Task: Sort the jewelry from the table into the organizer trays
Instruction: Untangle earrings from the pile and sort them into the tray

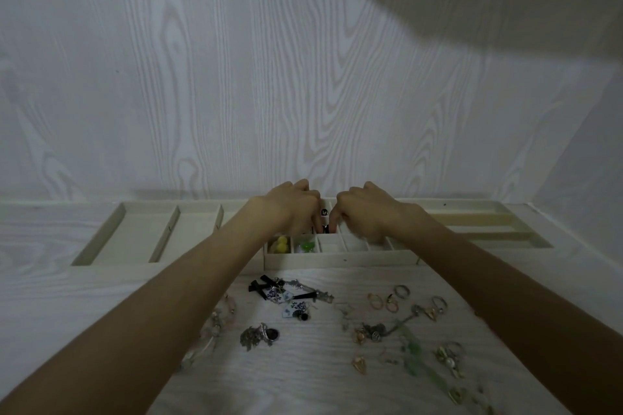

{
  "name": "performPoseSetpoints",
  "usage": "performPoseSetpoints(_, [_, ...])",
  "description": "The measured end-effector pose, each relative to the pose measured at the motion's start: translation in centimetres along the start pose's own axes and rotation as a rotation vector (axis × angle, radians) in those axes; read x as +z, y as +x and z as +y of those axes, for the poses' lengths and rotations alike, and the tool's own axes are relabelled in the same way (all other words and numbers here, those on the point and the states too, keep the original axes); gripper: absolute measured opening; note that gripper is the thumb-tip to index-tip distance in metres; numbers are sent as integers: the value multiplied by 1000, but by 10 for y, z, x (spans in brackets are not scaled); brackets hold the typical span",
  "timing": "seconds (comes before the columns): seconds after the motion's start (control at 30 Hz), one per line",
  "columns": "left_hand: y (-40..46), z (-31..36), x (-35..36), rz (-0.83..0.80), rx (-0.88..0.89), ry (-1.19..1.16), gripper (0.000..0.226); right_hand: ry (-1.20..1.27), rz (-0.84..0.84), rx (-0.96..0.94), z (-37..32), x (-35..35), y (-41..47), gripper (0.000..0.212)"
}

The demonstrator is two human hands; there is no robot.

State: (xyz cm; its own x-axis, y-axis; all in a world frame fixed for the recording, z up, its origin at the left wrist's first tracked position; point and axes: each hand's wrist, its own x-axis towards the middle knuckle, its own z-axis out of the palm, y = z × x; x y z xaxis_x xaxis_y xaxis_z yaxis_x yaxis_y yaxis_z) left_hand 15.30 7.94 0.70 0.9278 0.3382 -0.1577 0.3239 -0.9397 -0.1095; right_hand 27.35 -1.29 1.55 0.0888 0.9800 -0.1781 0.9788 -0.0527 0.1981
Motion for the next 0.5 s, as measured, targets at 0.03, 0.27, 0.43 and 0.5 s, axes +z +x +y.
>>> performPoseSetpoints(0.03, [0,0,0,-3,0,-3,39,0,-1,1,0,0,0,44])
performPoseSetpoints(0.27, [-4,-1,-2,12,-27,-71,44,102,20,21,-1,-3,-4,42])
performPoseSetpoints(0.43, [-44,1,-21,217,-68,-253,44,397,112,35,6,-11,-43,28])
performPoseSetpoints(0.5, [-69,5,-21,255,-78,-333,42,450,136,32,7,-7,-64,26])
